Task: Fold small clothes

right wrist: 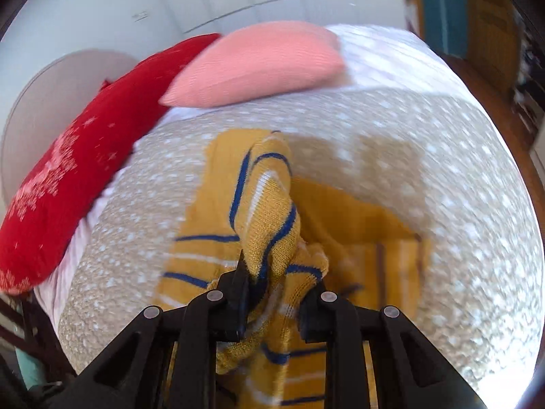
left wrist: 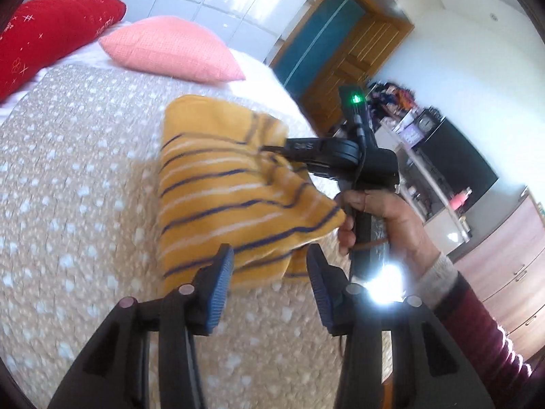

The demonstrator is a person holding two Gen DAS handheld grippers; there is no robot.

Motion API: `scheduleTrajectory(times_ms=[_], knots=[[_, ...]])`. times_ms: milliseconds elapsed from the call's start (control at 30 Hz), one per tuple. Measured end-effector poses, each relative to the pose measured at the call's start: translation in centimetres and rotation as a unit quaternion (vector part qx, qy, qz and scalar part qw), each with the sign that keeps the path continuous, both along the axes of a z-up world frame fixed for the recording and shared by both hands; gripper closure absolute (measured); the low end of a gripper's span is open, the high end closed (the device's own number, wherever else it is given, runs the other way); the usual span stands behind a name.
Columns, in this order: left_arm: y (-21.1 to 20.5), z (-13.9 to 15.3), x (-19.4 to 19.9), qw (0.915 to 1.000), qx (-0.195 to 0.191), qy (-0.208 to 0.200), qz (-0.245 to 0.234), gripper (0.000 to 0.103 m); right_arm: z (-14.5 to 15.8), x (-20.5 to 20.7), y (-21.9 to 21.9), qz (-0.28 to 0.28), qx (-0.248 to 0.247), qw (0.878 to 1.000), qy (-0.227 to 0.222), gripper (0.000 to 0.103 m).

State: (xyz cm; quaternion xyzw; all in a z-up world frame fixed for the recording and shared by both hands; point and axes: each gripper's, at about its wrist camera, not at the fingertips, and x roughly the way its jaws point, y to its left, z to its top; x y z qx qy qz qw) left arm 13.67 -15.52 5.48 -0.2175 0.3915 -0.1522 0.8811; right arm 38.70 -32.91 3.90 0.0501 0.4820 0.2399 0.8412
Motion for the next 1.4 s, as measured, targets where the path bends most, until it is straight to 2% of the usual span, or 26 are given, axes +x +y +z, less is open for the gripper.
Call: scheduleTrajectory(times_ms=[67,167,200,233,267,367,433,600,633,667,700,733,833,967,1067,1167,1300,1400], knots=[[-0.4,-0.8,-0.7,0.9998,0.009,0.018,0.006,0.06,-1.8,0.6,-2.2,-0.029,0.022,0.999,0.019,0.08],[0.6,-1.6,-1.8,0.999,0.009,0.041,0.019,0.06,-2.1,0.1,-4.2,-0.059,0.074,0.995,0.023,0.073],[0.9,-1.5,-2.5,0.9987,0.011,0.043,0.025,0.059,-1.8,-0.3,-4.5,-0.069,0.076,0.995,0.018,0.065],[1.4,-1.3,-3.1,0.9984,0.015,0.043,0.034,0.058,-1.1,-0.9,-4.9,-0.08,0.069,0.994,0.002,0.052],[1.8,-1.5,-3.7,0.9981,0.017,0.041,0.042,0.054,-0.2,-1.7,-5.0,-0.082,0.061,0.995,-0.018,0.048],[2.6,-1.5,-5.2,0.9975,0.015,0.036,0.058,0.047,1.7,-4.0,-5.5,-0.058,0.073,0.995,-0.041,0.044],[2.9,-1.5,-6.2,0.997,0.016,0.036,0.067,0.047,2.3,-5.8,-5.6,-0.047,0.087,0.994,-0.046,0.036],[2.4,-1.2,-7.6,0.9952,0.052,0.034,0.076,0.046,1.0,-9.2,-4.6,-0.016,0.115,0.993,-0.03,0.033],[2.2,-1.0,-8.0,0.9946,0.061,0.033,0.077,0.046,0.4,-9.6,-4.2,-0.009,0.107,0.994,-0.028,0.035],[2.0,-0.7,-8.4,0.994,0.069,0.032,0.078,0.046,-0.4,-9.8,-3.6,-0.003,0.101,0.995,-0.019,0.043],[1.8,-0.5,-8.7,0.9936,0.075,0.031,0.079,0.046,-1.2,-9.9,-3.3,0.005,0.104,0.995,-0.003,0.085],[1.7,-0.2,-9.2,0.9927,0.085,0.027,0.081,0.045,-1.9,-9.9,-3.0,0.007,0.104,0.994,0.015,0.098],[2.0,0.3,-10.2,0.9903,0.104,0.017,0.091,0.04,-2.0,-10.8,-3.8,-0.015,0.072,0.997,-0.008,0.099],[2.9,0.3,-10.9,0.9892,0.102,0.021,0.103,0.038,-2.5,-11.6,-7.6,-0.061,0.07,0.996,-0.007,0.099],[3.1,-0.5,-10.7,0.9892,0.098,0.031,0.104,0.038,-4.2,-11.9,-9.8,-0.088,0.064,0.994,0.01,0.099],[2.5,-1.7,-10.0,0.9896,0.094,0.05,0.097,0.038,-5.7,-12.1,-10.0,-0.076,0.064,0.995,0.021,0.099],[1.4,-2.5,-9.6,0.9892,0.105,0.06,0.083,0.038,-4.7,-12.4,-9.5,-0.055,0.076,0.996,0.003,0.095],[1.1,-2.5,-9.5,0.9878,0.12,0.056,0.082,0.038,-2.5,-12.7,-9.7,-0.061,0.09,0.994,-0.022,0.086]])
